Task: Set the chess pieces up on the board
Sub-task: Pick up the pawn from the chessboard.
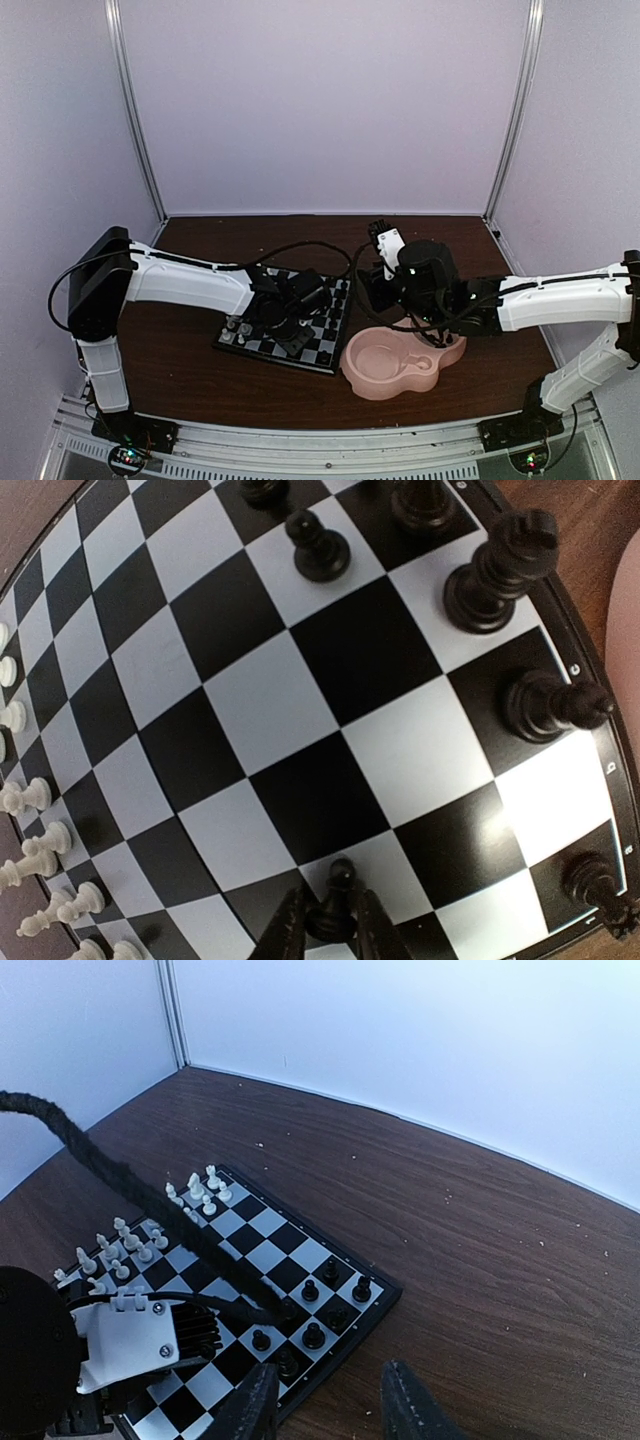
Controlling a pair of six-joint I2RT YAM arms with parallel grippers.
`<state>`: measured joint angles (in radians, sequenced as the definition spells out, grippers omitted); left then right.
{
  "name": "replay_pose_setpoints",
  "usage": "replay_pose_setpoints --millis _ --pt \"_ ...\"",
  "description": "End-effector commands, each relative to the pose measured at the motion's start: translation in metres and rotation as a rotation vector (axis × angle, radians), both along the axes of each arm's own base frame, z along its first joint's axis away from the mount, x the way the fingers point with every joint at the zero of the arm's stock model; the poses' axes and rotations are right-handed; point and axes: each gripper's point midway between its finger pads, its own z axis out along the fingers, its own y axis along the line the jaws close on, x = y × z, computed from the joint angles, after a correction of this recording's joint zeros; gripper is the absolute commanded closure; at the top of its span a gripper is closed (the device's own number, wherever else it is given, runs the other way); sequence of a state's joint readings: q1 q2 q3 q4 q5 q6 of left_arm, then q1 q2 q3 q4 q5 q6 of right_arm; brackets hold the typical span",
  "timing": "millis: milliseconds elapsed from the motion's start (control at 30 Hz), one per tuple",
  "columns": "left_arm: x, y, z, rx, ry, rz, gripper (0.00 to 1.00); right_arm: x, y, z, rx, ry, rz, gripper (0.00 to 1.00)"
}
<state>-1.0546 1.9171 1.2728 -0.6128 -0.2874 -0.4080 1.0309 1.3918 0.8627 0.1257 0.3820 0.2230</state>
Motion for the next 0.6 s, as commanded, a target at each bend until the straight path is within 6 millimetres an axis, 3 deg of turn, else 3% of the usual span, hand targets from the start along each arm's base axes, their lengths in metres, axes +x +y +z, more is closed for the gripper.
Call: replay_pose_setpoints --millis 0,67,233,567 --pt "0.003 0.005 -0.001 0.029 0.008 0.01 0.85 0.0 -0.004 0.009 0.021 -0.019 -0.006 0.63" --pt "0.002 0.004 0.002 0.018 0.006 0.004 0.89 0.0 -0.004 0.009 0.021 -0.019 -0.004 0.63" --pt "0.004 0.001 0.016 -0.048 -0.035 -0.006 0.9 -0.005 0.004 0.009 0.033 -0.005 0.044 0.63" --pt "0.007 0.004 0.044 -0.363 -0.047 -0.02 0.91 -0.021 0.028 0.009 0.15 0.091 0.224 0.62"
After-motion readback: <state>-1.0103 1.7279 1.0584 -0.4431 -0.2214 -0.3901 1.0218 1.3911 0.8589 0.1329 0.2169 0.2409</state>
